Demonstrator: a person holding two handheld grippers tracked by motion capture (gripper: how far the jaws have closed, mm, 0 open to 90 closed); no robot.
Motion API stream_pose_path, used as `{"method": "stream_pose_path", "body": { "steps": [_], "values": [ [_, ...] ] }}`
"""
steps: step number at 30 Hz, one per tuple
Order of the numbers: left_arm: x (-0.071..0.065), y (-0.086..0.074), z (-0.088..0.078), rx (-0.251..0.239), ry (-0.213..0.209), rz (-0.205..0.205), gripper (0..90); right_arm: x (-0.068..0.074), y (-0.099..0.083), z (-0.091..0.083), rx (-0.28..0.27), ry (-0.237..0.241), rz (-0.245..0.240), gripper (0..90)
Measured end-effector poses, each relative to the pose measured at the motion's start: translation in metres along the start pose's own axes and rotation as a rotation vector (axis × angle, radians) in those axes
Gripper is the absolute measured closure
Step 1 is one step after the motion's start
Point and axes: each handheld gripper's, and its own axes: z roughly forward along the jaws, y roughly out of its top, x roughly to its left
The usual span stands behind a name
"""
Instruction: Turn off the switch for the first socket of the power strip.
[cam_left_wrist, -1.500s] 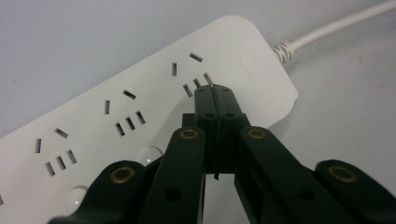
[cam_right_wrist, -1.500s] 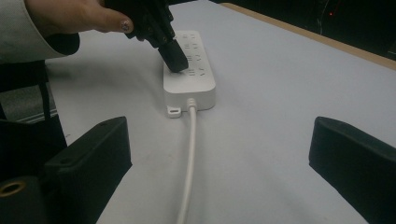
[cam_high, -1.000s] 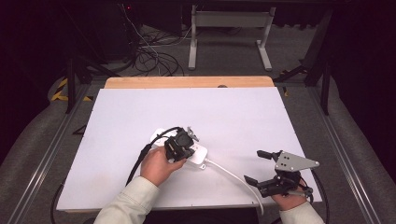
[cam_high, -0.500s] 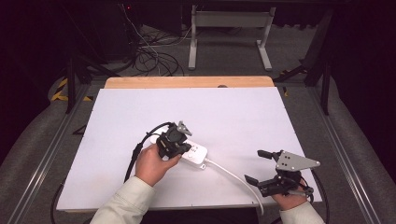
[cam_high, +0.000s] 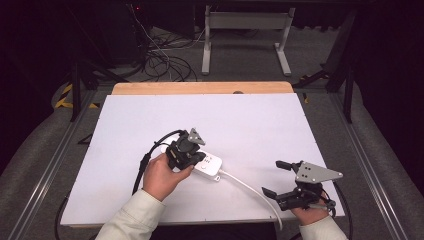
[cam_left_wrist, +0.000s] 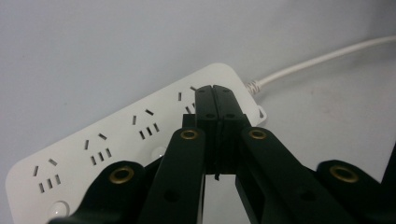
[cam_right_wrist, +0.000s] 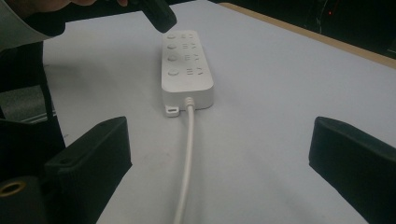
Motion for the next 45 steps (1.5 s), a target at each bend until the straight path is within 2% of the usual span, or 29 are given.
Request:
{"method": "stream_pose_path", "body": {
  "steps": [2,3,4,9,12,15,21,27,29,32,34,36,39,45],
  "values": [
    [-0.001,0.0,-0.004,-0.017,-0.004,-0.001,89.1,0.0,0.0,0.0,-0.001,0.0,0.001,5.9],
    [0.0,0.0,-0.006,-0.023,-0.016,-0.001,78.0,0.0,0.0,0.0,-0.001,-0.001,0.002,5.9],
    [-0.001,0.0,-0.008,-0.033,-0.025,0.0,73.1,0.0,0.0,0.0,-0.002,0.0,0.002,5.9],
    [-0.003,-0.004,-0.024,-0.097,-0.042,-0.01,64.2,0.0,0.0,-0.001,-0.003,0.0,0.001,5.9],
    [-0.005,-0.007,-0.033,-0.144,-0.035,-0.011,57.2,0.0,0.0,-0.001,-0.004,-0.001,0.002,5.9],
    [-0.007,-0.011,-0.041,-0.175,-0.031,-0.005,55.1,0.0,0.0,0.0,-0.003,-0.001,0.001,5.9],
    [-0.009,-0.02,-0.051,-0.237,0.006,0.001,47.4,0.001,0.0,0.0,-0.003,-0.003,-0.002,5.9],
    [-0.005,-0.039,-0.059,-0.334,0.049,-0.002,36.2,0.0,0.0,0.0,-0.002,-0.002,-0.002,5.9],
    [-0.003,-0.045,-0.062,-0.364,0.056,-0.012,35.4,0.001,0.0,0.0,-0.002,-0.003,-0.003,5.9],
    [-0.003,-0.055,-0.066,-0.405,0.082,-0.005,32.9,0.001,0.0,0.0,-0.002,-0.003,-0.002,5.8],
    [-0.004,-0.062,-0.068,-0.438,0.096,0.02,31.9,0.001,0.0,0.0,0.001,-0.004,-0.004,5.9],
    [-0.005,-0.068,-0.069,-0.459,0.143,0.026,33.3,0.001,0.0,0.0,0.0,-0.005,-0.004,5.9],
    [-0.003,-0.08,-0.072,-0.496,0.145,0.035,32.7,0.001,0.0,0.0,-0.001,-0.003,-0.003,5.9],
    [0.004,-0.106,-0.077,-0.599,0.141,-0.028,26.9,0.001,0.0,0.0,0.002,-0.003,0.0,5.8]
  ]
}}
